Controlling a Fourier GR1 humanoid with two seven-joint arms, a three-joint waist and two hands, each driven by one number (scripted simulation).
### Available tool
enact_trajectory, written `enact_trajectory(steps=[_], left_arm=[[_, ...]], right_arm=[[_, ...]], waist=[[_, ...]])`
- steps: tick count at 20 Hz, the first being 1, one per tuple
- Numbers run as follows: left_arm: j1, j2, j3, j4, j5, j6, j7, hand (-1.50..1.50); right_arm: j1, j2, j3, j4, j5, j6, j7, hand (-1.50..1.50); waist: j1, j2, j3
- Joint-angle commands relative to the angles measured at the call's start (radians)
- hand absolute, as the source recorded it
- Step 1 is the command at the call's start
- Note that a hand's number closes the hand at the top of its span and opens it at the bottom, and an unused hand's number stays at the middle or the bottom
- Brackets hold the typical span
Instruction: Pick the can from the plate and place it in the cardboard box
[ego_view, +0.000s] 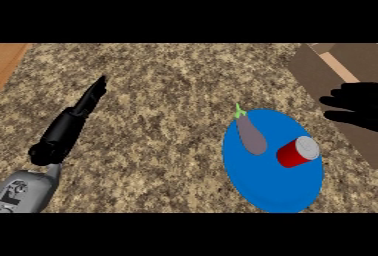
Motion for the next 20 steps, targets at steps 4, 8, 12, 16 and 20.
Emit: enact_trajectory(steps=[4, 8, 12, 16, 20], left_arm=[[-0.057, -0.005, 0.062, 0.027, -0.005, -0.049, 0.031, 0.00], [0.016, -0.030, 0.049, -0.063, -0.027, -0.052, 0.053, 0.00], [0.016, -0.019, 0.096, -0.026, -0.037, -0.101, 0.023, 0.00], [0.020, -0.066, 0.066, -0.041, -0.097, -0.074, 0.021, 0.00], [-0.025, -0.105, 0.105, 0.005, -0.092, -0.104, 0.037, 0.00]], right_arm=[[0.094, 0.086, 0.049, -0.158, 0.110, 0.059, 0.165, -1.50], [0.066, 0.138, 0.032, -0.203, 0.073, 0.189, 0.278, -1.50], [0.141, 0.200, 0.035, -0.235, 0.204, 0.140, 0.272, -1.50], [0.153, 0.287, 0.134, -0.211, 0.362, 0.074, 0.287, -1.50], [0.102, 0.346, 0.123, -0.174, 0.401, 0.131, 0.278, -1.50]], waist=[[-0.001, 0.003, 0.000], [0.007, 0.002, 0.000], [0.002, 0.002, 0.001], [0.009, 0.004, 0.001], [0.008, 0.004, 0.001]])
